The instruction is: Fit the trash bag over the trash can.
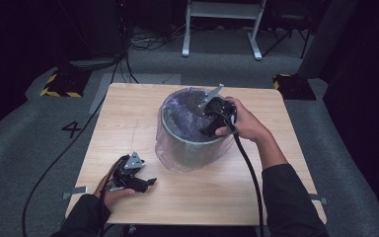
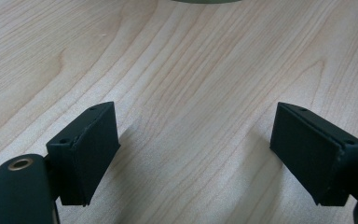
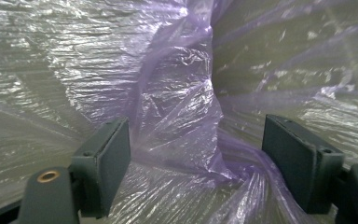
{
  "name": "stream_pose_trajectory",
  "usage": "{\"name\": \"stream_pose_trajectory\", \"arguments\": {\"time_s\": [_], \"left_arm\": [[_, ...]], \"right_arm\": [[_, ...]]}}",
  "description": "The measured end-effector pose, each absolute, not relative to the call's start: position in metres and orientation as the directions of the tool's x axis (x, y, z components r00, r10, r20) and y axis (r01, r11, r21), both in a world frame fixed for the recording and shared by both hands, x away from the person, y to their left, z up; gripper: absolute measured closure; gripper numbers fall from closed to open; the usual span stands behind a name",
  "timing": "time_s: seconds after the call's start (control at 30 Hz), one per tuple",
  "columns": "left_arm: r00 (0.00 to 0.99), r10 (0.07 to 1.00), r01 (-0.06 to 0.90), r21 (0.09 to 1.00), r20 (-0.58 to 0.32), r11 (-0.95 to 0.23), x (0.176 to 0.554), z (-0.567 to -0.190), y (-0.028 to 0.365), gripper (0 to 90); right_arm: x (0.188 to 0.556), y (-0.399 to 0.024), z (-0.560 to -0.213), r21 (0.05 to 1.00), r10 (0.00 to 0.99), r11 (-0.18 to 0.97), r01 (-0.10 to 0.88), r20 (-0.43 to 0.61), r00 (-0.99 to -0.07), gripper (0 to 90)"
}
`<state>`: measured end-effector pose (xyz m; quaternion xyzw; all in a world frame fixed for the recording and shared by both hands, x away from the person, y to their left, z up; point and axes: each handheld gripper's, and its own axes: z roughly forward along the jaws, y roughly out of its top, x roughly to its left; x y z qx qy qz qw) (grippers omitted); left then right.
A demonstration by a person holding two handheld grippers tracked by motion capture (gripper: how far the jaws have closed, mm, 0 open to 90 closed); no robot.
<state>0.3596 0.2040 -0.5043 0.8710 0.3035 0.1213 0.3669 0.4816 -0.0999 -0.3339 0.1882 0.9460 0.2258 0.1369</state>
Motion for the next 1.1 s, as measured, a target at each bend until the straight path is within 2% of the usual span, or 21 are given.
{"name": "stream_pose_trajectory", "arguments": {"time_s": [0.47, 0.67, 1.1], "left_arm": [[0.786, 0.618, 0.439, 0.713, -0.011, -0.547, 0.3597, -0.5043, 0.204, 14.7], [0.787, 0.617, 0.439, 0.712, -0.01, -0.548, 0.3597, -0.5042, 0.2041, 14.7], [0.787, 0.617, 0.439, 0.712, -0.011, -0.547, 0.3596, -0.5042, 0.2041, 14.8]], "right_arm": [[0.4817, -0.0967, -0.3342, 0.453, 0.421, 0.839, 0.301, -0.193, -0.886, 24.4], [0.4794, -0.0965, -0.3317, 0.487, 0.426, 0.825, 0.288, -0.2, -0.882, 26.2], [0.4793, -0.0941, -0.3342, 0.451, 0.382, 0.847, 0.281, -0.148, -0.912, 30.0]]}}
